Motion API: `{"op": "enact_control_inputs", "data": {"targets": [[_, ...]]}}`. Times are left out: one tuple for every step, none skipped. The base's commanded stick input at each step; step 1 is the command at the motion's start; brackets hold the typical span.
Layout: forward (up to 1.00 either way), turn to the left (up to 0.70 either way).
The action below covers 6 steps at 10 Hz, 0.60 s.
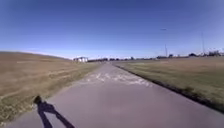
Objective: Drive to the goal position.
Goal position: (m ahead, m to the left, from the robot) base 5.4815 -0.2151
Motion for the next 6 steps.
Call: {"op": "enact_control_inputs", "data": {"targets": [[0.70,0.00],[0.70,0.00],[0.70,0.00],[0.70,0.00],[0.70,0.00],[0.70,0.00]]}}
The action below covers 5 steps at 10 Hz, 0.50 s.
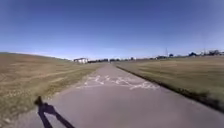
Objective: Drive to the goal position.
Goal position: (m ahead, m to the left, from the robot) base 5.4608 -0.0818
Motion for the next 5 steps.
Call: {"op": "enact_control_inputs", "data": {"targets": [[0.70,0.00],[0.70,0.00],[0.70,0.00],[0.70,0.00],[0.70,0.00]]}}
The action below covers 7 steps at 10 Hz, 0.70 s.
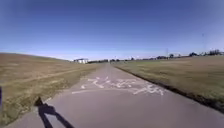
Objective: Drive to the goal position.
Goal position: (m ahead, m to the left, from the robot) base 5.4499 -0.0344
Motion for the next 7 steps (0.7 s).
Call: {"op": "enact_control_inputs", "data": {"targets": [[0.70,0.00],[0.70,0.00],[0.70,0.00],[0.70,0.00],[0.70,0.00],[0.70,0.00],[0.70,0.00]]}}
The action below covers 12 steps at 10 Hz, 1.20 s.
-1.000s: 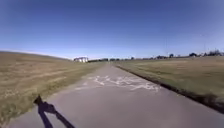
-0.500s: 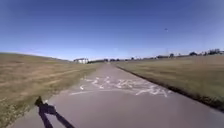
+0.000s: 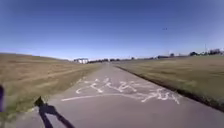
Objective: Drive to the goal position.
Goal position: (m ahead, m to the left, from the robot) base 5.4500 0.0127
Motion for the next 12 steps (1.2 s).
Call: {"op": "enact_control_inputs", "data": {"targets": [[0.70,0.00],[0.70,0.00],[0.70,0.00],[0.70,0.00],[0.70,0.00],[0.70,0.00],[0.70,0.00],[0.70,0.00],[0.70,0.00],[0.70,0.00],[0.70,0.00],[0.70,0.00]]}}
